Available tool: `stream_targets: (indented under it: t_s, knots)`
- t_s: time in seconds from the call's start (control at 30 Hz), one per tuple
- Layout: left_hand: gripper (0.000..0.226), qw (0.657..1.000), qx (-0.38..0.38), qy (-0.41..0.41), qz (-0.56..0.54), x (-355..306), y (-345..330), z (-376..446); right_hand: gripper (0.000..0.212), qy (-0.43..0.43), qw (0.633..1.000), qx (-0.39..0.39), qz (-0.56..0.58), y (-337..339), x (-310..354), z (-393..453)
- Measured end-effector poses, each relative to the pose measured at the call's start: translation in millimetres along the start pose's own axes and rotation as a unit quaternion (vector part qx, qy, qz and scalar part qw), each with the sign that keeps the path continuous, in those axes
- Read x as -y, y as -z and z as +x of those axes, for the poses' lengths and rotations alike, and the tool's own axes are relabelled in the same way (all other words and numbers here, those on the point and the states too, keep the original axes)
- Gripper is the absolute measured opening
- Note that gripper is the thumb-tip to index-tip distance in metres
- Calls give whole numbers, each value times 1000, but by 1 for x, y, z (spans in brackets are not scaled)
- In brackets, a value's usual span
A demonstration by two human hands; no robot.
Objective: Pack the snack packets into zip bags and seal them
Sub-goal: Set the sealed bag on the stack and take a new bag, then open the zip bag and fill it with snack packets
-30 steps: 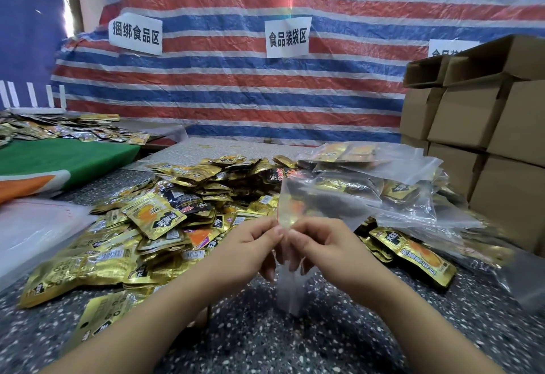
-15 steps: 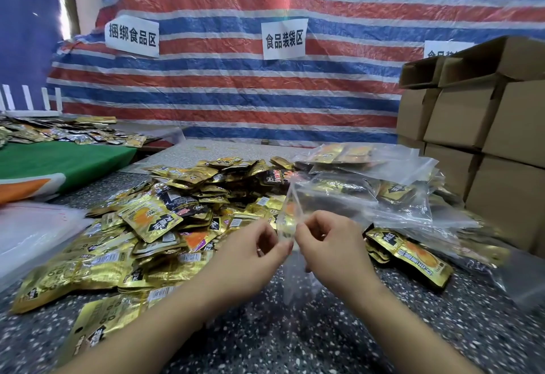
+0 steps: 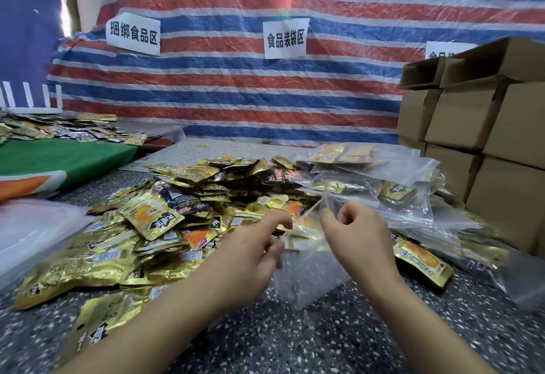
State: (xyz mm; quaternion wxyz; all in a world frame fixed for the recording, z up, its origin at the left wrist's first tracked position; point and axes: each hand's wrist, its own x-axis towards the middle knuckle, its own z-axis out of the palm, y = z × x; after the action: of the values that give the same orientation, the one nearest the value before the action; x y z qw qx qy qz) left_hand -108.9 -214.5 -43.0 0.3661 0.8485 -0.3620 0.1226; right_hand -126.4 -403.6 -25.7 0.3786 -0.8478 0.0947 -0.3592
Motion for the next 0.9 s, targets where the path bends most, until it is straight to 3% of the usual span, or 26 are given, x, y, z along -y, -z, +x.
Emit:
stream_targets:
  t_s: [0.13,0.2,0.27,0.37,0.5,0.63,0.8,0.9]
  knots:
    - [33,999,38,-6,13,-1,4,0,18,29,998,-22,47,5,1,5]
    - [33,997,75,3,26,-2,7,-1,29,67,997,0,50,7,0,5]
    - [28,993,106,-2,50,-3,10,-1,27,98,994,13,43,8,1,4]
    - [24,991,121,1,50,-4,12,-1,16,82,996,8,42,8,-1,7]
    - [40,988,131,-25,72,-1,11,-5,17,25,998,-1,66,14,-3,12]
    - [26,995,76,-57,24,-4,14,-3,17,-55,990,-7,130,24,-5,19]
    - [52,984,-21,-45,-169,-13,23,-1,13,-104,973,26,204,33,4,21]
    - [53,957,-87,2,-276,-18,32,1,22,-123,932,114,322,37,17,14]
